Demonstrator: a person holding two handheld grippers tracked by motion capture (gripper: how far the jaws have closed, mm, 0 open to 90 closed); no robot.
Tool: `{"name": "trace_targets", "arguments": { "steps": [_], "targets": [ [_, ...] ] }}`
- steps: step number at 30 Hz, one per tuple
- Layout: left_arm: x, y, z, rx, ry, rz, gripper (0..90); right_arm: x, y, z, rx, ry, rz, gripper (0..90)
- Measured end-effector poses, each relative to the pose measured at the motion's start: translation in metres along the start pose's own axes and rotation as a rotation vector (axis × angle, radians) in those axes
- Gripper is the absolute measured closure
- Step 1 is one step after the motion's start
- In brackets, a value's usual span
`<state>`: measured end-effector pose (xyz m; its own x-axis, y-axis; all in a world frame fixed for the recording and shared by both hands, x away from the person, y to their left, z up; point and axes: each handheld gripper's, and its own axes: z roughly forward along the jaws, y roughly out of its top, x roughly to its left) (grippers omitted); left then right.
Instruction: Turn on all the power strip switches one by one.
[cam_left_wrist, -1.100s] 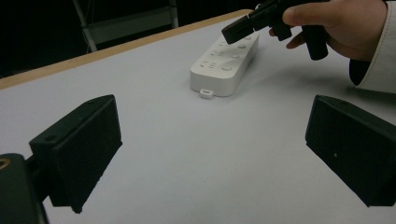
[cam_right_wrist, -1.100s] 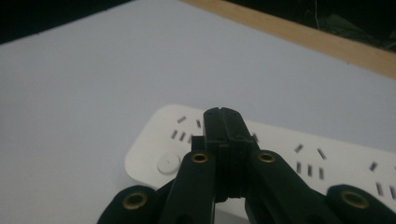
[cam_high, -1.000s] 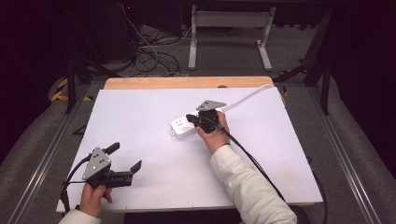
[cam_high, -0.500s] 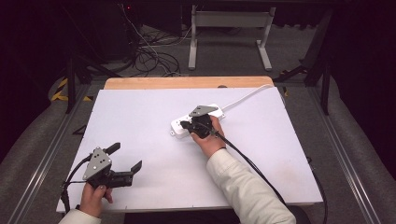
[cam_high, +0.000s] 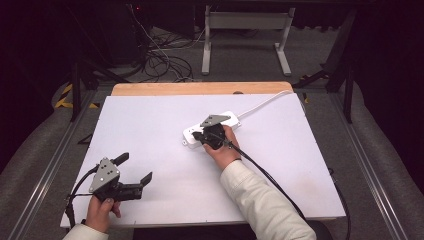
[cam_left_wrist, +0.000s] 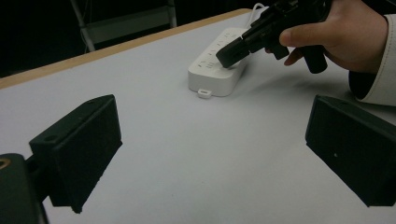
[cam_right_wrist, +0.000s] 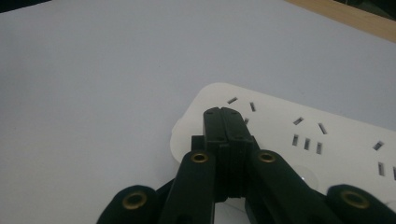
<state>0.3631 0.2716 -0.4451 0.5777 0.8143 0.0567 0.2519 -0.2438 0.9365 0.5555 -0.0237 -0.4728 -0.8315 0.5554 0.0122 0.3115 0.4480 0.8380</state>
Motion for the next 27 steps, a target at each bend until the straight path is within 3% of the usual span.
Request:
{"name": "trace_targets", "arguments": {
  "steps": [11, 22, 27],
  "targets": [
    [0.0001, 0.0002, -0.0001, 0.004, 0.001, 0.005, 3.8, 0.0009, -0.0017, 0.0011, -0.001, -0.008, 0.033, 90.0],
    [-0.0008, 0.0000, 0.0001, 0.003, 0.001, -0.002, 3.9, 0.0054, -0.0009, 0.0023, 0.015, -0.045, 0.017, 90.0],
    [-0.0008, 0.0002, -0.0001, 0.003, 0.001, 0.005, 3.8, 0.0024, -0.0023, 0.0028, 0.008, -0.041, 0.055, 90.0]
  ]
}}
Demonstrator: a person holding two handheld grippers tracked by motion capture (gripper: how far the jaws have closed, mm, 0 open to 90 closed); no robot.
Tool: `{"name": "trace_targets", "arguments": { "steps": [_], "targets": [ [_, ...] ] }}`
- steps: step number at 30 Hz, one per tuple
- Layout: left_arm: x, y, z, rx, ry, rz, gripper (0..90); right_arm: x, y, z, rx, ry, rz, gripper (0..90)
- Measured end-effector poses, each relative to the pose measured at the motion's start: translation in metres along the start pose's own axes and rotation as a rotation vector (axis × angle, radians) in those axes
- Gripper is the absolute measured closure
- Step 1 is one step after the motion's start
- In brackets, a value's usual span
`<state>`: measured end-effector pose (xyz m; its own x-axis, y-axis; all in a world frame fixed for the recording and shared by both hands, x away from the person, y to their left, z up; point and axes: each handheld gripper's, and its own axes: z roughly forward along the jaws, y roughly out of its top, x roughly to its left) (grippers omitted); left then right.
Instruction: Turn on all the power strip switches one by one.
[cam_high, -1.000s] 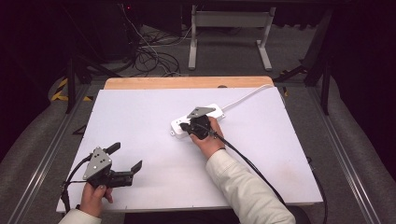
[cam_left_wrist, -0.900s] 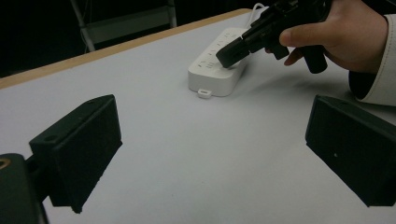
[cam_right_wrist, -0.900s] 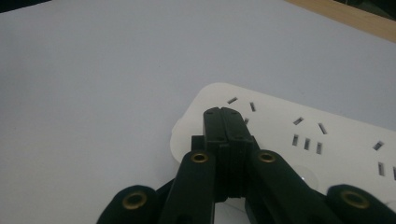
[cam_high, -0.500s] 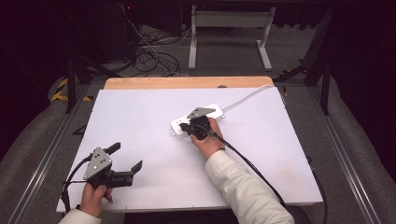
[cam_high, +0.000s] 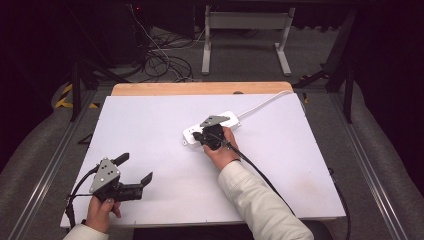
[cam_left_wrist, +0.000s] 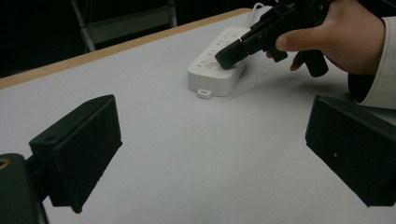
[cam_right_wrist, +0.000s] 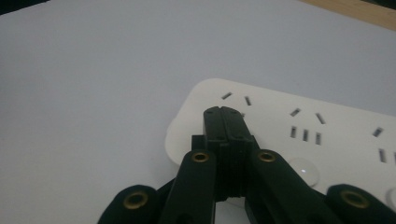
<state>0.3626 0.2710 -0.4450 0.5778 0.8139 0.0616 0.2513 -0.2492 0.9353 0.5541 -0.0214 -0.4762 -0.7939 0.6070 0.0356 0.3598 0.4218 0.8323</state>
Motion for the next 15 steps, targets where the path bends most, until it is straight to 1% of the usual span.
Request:
{"name": "trace_targets", "arguments": {
  "steps": [1, 2, 4, 7, 10, 13, 14, 15],
  "targets": [
    [0.0000, -0.0001, 0.0000, 0.001, 0.000, -0.001, 3.8, -0.0016, -0.0001, 0.0000, -0.001, -0.005, 0.001, 90.0],
    [-0.0001, -0.0002, 0.0000, 0.000, 0.000, -0.005, 3.8, -0.0019, 0.0002, 0.0002, -0.001, 0.000, 0.012, 90.0],
    [-0.0001, -0.0002, 0.0003, 0.000, -0.002, -0.006, 3.9, -0.0019, 0.0004, 0.0001, 0.001, 0.001, 0.011, 90.0],
    [-0.0003, -0.0002, 0.0008, 0.003, -0.002, -0.006, 3.9, 0.0003, 0.0023, 0.0004, 0.016, -0.013, -0.014, 90.0],
    [-0.0007, -0.0001, 0.0009, 0.003, -0.002, -0.005, 3.8, 0.0024, 0.0031, 0.0012, 0.026, -0.014, -0.030, 90.0],
    [-0.0008, -0.0001, 0.0008, 0.003, -0.001, -0.005, 3.9, 0.0065, 0.0041, 0.0016, 0.033, -0.043, -0.071, 90.0],
    [-0.0006, 0.0000, 0.0006, 0.004, -0.002, -0.005, 3.9, 0.0063, 0.0038, 0.0017, 0.029, -0.042, -0.064, 90.0],
    [-0.0003, 0.0001, 0.0003, 0.003, 0.000, -0.002, 3.8, 0.0041, 0.0037, 0.0018, 0.024, -0.034, -0.043, 90.0]
  ]
}}
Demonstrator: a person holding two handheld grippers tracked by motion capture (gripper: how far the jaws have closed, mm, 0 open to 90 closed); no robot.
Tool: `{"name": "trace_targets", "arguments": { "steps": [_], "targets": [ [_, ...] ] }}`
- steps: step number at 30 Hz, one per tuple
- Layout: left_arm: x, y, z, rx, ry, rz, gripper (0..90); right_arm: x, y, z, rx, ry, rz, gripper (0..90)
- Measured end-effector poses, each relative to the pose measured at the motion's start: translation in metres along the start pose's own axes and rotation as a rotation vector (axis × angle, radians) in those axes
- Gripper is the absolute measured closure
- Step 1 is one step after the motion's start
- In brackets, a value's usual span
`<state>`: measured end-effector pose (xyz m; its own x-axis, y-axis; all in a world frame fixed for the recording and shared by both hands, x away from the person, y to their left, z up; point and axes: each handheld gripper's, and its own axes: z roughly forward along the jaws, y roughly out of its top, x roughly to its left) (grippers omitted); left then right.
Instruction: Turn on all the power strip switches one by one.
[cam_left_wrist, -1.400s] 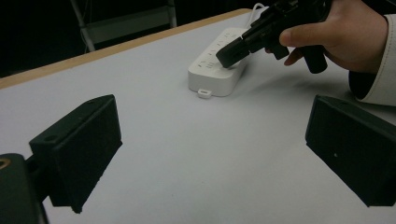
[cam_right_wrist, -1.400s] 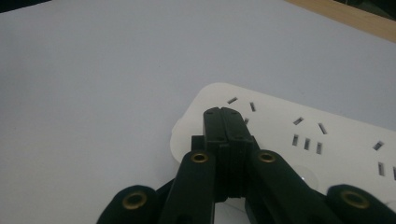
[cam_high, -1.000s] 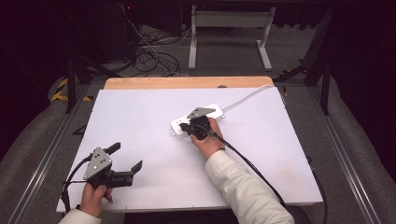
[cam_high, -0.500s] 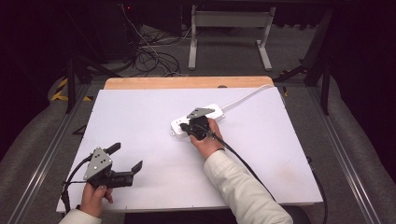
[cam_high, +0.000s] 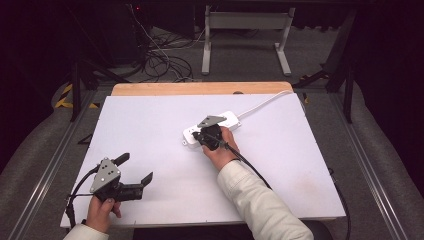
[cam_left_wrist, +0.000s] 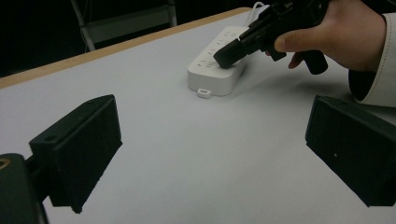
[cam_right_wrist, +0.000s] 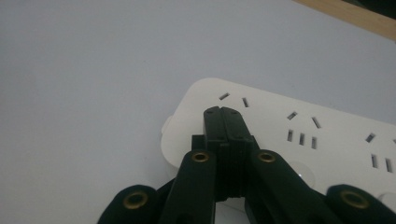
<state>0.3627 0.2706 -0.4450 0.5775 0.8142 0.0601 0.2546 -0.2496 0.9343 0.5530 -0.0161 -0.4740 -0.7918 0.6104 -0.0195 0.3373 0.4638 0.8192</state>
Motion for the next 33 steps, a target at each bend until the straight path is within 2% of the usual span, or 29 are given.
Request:
{"name": "trace_targets", "arguments": {
  "steps": [2, 4, 7, 9, 15, 24, 29, 33],
  "targets": [
    [0.000, 0.000, 0.000, -0.002, -0.001, -0.004, 3.8, -0.004, 0.002, -0.002, 0.001, 0.026, 0.031, 90.0],
    [0.001, 0.000, 0.000, -0.004, 0.000, -0.008, 3.8, -0.004, 0.006, -0.008, -0.002, 0.031, 0.013, 90.0],
    [0.002, 0.000, 0.000, -0.002, 0.002, -0.010, 3.8, -0.003, 0.013, -0.022, -0.079, 0.057, 0.022, 90.0],
    [0.001, 0.000, 0.000, -0.002, -0.001, -0.004, 3.8, -0.001, 0.018, -0.030, -0.100, 0.070, 0.016, 90.0],
    [0.000, 0.000, 0.000, 0.000, 0.003, -0.007, 3.8, 0.004, 0.022, -0.042, -0.104, 0.085, -0.024, 90.0],
    [0.000, 0.000, 0.000, -0.005, 0.006, -0.014, 3.8, 0.006, 0.025, -0.050, -0.113, 0.092, -0.042, 88.1],
    [0.001, 0.000, 0.000, -0.006, 0.007, -0.015, 3.8, 0.007, 0.028, -0.058, -0.129, 0.101, -0.051, 82.0],
    [0.001, 0.000, -0.001, -0.006, 0.009, -0.013, 3.8, 0.008, 0.030, -0.066, -0.132, 0.111, -0.061, 72.8]
  ]
}}
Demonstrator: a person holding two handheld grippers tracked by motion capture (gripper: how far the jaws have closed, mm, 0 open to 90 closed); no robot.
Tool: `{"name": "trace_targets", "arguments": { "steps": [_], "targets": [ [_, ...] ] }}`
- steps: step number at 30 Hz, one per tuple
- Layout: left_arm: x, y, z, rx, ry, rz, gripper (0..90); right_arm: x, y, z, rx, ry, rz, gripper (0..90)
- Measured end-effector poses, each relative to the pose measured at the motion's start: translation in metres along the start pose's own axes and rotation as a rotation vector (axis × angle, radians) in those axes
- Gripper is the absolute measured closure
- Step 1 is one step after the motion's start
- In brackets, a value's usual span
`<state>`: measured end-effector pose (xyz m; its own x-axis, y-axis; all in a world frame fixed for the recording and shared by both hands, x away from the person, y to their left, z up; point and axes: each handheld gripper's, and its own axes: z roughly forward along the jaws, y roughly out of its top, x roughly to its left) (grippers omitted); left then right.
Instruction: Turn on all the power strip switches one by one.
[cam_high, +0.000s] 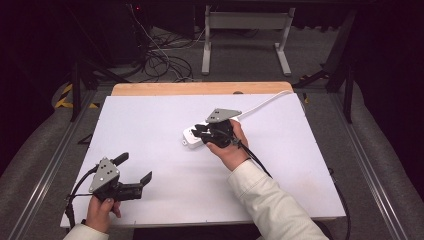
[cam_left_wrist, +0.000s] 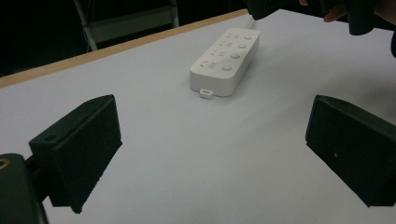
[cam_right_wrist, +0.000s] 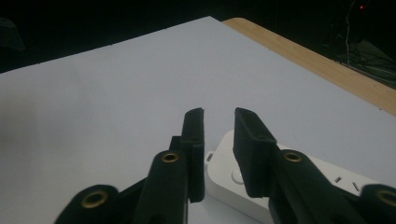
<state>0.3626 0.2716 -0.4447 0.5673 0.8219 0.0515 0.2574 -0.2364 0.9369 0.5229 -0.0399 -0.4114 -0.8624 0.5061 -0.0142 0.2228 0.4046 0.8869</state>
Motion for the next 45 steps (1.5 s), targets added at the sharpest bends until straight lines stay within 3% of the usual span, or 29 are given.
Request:
{"name": "trace_targets", "arguments": {
  "steps": [6, 14, 20, 25, 28, 31, 40, 45],
  "targets": [
    [0.000, 0.000, -0.001, -0.002, 0.002, -0.005, 3.8, 0.001, 0.006, -0.017, -0.033, 0.009, 0.000, 52.0],
    [0.000, 0.000, -0.001, -0.001, 0.004, -0.004, 3.8, 0.006, 0.008, -0.046, -0.086, -0.019, -0.020, 40.1],
    [0.000, 0.000, -0.002, -0.002, 0.006, -0.003, 3.8, 0.006, 0.002, -0.066, -0.094, -0.035, -0.014, 36.7],
    [0.000, 0.000, -0.002, -0.004, 0.007, -0.004, 3.8, 0.002, -0.008, -0.082, -0.095, -0.015, 0.010, 31.9],
    [0.000, 0.000, -0.002, -0.005, 0.008, -0.004, 3.8, 0.000, -0.017, -0.092, -0.104, -0.028, 0.015, 27.5],
    [0.000, 0.000, -0.002, -0.005, 0.010, -0.006, 3.8, -0.001, -0.025, -0.102, -0.068, -0.040, 0.005, 24.9],
    [-0.001, 0.000, -0.002, -0.005, 0.010, -0.004, 3.8, -0.010, -0.055, -0.128, -0.096, -0.063, 0.077, 21.4],
    [0.000, 0.000, -0.002, -0.005, 0.011, 0.000, 3.8, -0.017, -0.074, -0.138, -0.077, -0.090, 0.107, 21.3]
  ]
}}
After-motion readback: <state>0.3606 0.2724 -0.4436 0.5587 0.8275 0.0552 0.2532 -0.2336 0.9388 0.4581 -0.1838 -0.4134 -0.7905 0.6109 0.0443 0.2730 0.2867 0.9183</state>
